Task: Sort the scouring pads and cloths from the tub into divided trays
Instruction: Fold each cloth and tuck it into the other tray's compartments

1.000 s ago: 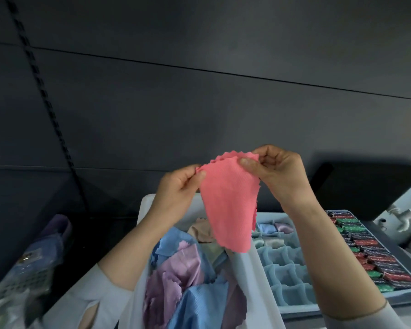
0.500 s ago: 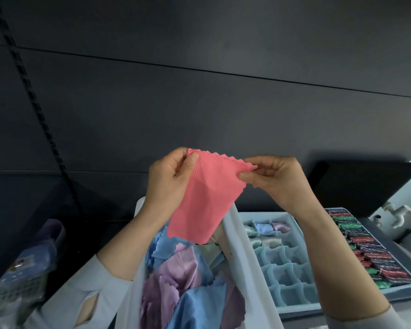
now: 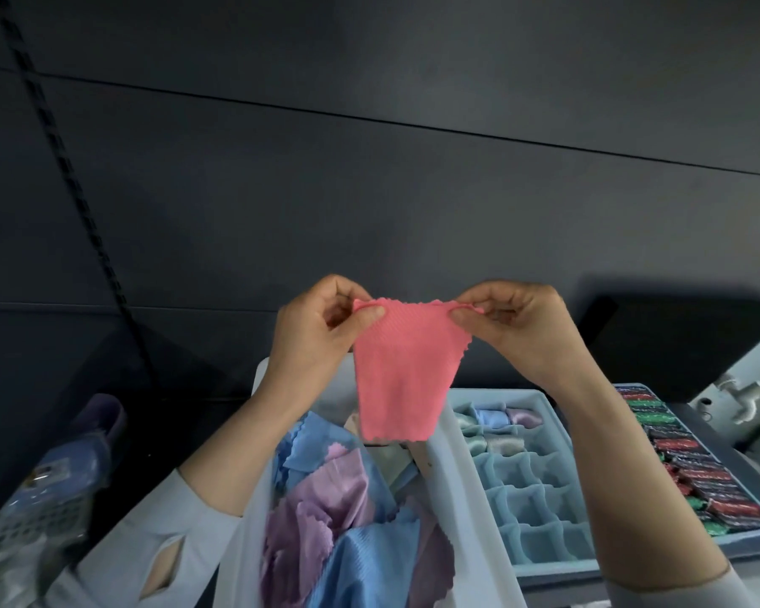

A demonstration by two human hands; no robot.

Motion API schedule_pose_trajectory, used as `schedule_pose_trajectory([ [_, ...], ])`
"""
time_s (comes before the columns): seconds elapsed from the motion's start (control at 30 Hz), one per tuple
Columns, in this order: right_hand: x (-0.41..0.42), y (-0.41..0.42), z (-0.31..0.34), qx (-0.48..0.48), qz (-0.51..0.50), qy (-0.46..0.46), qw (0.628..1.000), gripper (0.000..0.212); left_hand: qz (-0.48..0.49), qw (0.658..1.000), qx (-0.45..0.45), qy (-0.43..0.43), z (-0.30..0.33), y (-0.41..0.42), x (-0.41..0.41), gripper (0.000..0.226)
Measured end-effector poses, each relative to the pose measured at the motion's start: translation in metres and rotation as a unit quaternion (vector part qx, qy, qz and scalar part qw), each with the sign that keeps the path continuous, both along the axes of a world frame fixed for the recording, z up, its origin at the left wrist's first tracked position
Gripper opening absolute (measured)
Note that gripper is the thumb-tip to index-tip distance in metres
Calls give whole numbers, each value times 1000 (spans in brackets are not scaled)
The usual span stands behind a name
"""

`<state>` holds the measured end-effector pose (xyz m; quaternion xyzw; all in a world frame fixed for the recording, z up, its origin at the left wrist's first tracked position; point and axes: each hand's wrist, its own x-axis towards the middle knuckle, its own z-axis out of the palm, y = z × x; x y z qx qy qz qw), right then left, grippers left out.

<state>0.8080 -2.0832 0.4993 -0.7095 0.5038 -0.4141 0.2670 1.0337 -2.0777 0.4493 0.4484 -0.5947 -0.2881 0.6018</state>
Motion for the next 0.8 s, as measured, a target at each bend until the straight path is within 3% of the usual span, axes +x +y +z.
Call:
schedule_pose_trajectory([
  [0.23, 15, -15, -8, -13, -92, 36, 995, 17, 35, 998, 13, -52, -3, -8, -16, 17],
  [0.37, 36, -12, -11, 41, -27, -92, 995, 18, 20, 999, 12, -48, 4, -7, -36, 20],
  [0.47, 43, -9, -10, 48, 7, -137, 989, 17, -13, 999, 20, -25, 11, -4, -40, 20],
  [0.6, 40, -6, -11, 42, 29, -151, 987, 18, -51, 998, 30, 8, 15, 0, -38, 21],
  [0.8, 31, -2, -20, 13, 50, -171, 984, 10, -22, 999, 50, 0, 12, -3, -31, 28],
])
